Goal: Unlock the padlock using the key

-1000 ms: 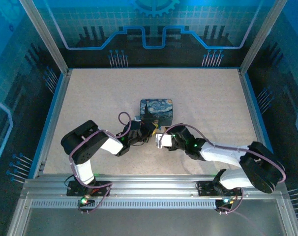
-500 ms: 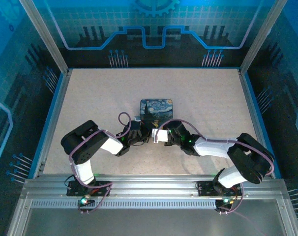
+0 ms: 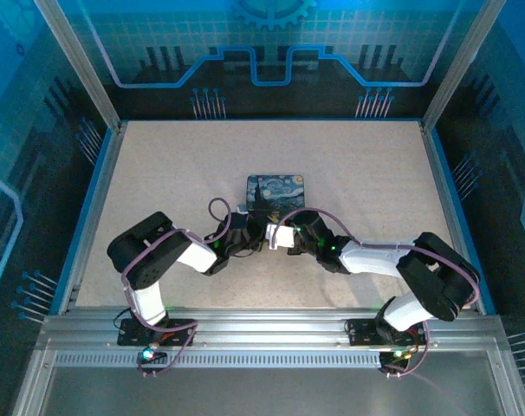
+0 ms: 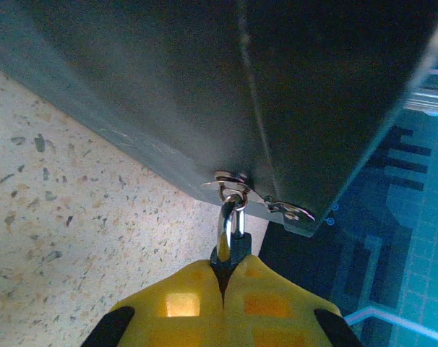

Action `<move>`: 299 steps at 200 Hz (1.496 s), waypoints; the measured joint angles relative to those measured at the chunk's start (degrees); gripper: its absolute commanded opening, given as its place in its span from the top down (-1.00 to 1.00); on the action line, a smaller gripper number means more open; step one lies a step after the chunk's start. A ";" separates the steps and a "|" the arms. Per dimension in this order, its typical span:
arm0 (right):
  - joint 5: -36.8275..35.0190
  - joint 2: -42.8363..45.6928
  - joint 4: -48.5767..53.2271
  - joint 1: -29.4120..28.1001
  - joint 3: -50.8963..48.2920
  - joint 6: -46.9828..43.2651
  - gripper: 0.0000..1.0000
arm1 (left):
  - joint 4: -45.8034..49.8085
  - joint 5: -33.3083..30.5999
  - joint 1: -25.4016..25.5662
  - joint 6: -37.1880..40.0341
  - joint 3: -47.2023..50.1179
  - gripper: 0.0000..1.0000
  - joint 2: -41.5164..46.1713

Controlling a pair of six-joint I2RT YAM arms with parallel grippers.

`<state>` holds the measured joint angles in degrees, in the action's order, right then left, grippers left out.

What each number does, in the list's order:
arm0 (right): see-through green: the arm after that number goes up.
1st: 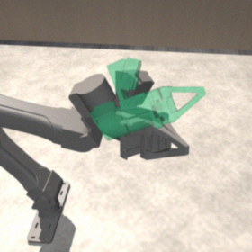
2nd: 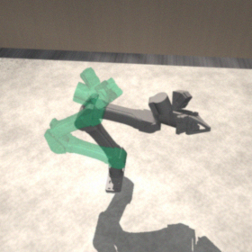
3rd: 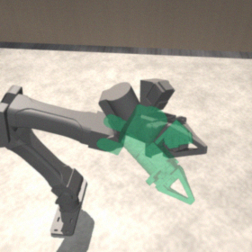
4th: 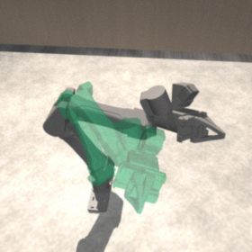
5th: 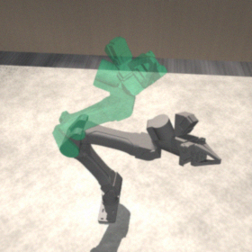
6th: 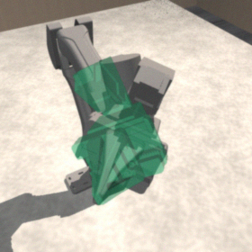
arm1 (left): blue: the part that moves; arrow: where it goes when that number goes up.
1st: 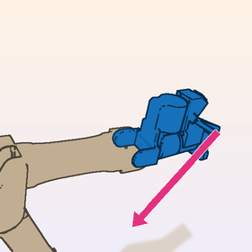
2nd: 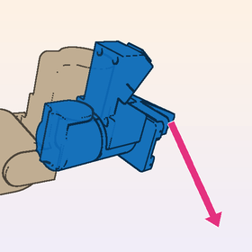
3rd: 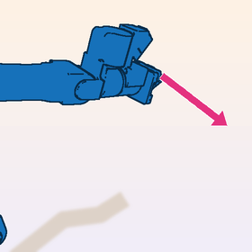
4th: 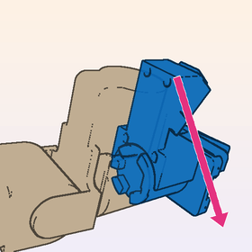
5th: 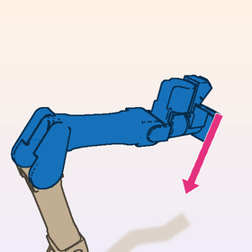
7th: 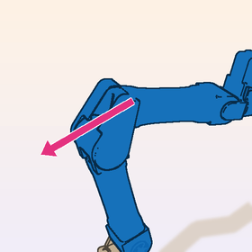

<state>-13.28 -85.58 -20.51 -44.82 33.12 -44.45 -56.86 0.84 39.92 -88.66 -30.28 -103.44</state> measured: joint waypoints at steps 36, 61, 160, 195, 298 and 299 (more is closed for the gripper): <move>-0.22 -0.55 -0.59 -0.02 0.00 0.72 0.94 | -0.15 -0.61 0.00 -0.50 -0.02 1.00 -0.20; -0.92 -0.57 -0.70 -0.15 0.00 1.88 1.00 | -0.44 -0.68 0.00 -1.25 -0.02 1.00 -0.37; -6.38 -0.46 6.56 -2.47 4.46 16.87 1.00 | -2.12 -1.57 0.00 -1.44 -0.02 1.00 -0.37; -6.36 -0.48 7.43 -2.54 4.87 25.29 1.00 | -2.12 -1.57 0.00 -1.44 0.00 1.00 -0.37; 4.11 -1.99 -1.88 1.81 0.20 42.99 1.00 | -1.05 -1.49 0.31 -0.28 0.57 0.19 0.20; 4.28 -1.99 -1.95 1.90 0.15 43.12 1.00 | -0.94 -1.44 0.33 -0.17 0.61 0.18 0.28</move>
<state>-8.99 -87.57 -22.46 -42.92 33.28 -1.32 -57.80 -0.60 40.25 -88.84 -29.67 -103.15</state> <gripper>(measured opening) 0.046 0.369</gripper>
